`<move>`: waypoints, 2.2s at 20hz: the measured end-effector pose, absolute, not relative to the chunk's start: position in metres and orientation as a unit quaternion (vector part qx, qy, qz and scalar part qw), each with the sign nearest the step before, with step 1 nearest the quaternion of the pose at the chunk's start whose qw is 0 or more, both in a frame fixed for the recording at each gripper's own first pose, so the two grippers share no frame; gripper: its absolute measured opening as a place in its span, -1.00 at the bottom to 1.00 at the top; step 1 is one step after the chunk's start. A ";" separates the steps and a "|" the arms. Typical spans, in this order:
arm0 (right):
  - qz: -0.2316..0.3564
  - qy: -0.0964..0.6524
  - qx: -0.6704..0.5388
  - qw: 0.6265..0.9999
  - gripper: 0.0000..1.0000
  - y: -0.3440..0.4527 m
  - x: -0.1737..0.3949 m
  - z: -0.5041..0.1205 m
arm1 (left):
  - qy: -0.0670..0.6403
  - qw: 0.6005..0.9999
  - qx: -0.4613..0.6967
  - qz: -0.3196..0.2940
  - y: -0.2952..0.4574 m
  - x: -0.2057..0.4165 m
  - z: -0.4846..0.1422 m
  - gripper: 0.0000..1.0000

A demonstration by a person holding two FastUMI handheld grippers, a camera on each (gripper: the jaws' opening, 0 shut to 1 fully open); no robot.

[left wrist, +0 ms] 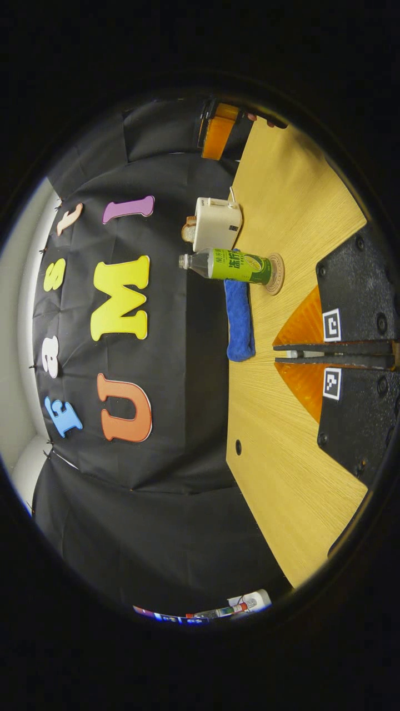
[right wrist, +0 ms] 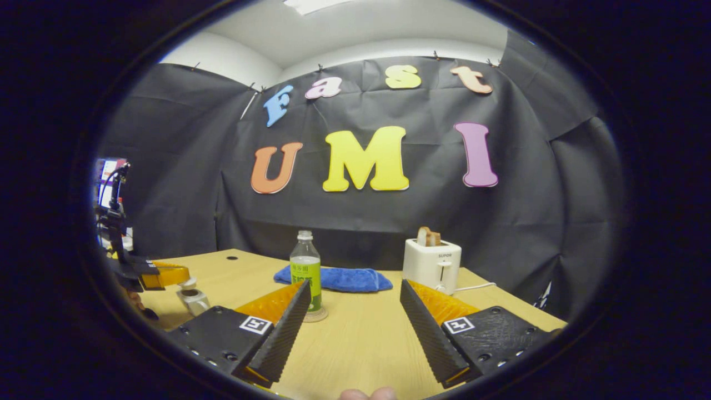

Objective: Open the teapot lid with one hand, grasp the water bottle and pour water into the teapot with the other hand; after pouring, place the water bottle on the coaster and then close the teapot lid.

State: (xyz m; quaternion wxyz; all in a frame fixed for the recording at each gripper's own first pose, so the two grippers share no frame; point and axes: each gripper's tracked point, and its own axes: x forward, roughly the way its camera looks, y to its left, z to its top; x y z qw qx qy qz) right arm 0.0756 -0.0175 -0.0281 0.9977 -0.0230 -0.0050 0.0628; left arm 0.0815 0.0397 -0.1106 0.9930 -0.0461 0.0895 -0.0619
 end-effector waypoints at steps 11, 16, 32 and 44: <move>0.071 -0.011 -0.040 0.997 0.92 -0.012 0.072 -0.033 | 0.104 0.992 -0.041 -0.058 0.039 0.080 -0.124 -0.93; 0.073 -0.009 -0.036 0.997 0.92 -0.013 0.072 -0.037 | 0.108 0.992 -0.034 -0.049 0.040 0.076 -0.126 -0.92; 0.024 -0.016 -0.013 0.999 0.91 -0.030 0.059 -0.031 | 0.081 0.996 -0.012 0.021 0.057 0.060 -0.077 0.99; -0.005 -0.030 -0.041 0.999 0.92 -0.031 -0.003 -0.009 | -0.013 1.000 -0.015 0.011 0.017 0.001 0.007 0.99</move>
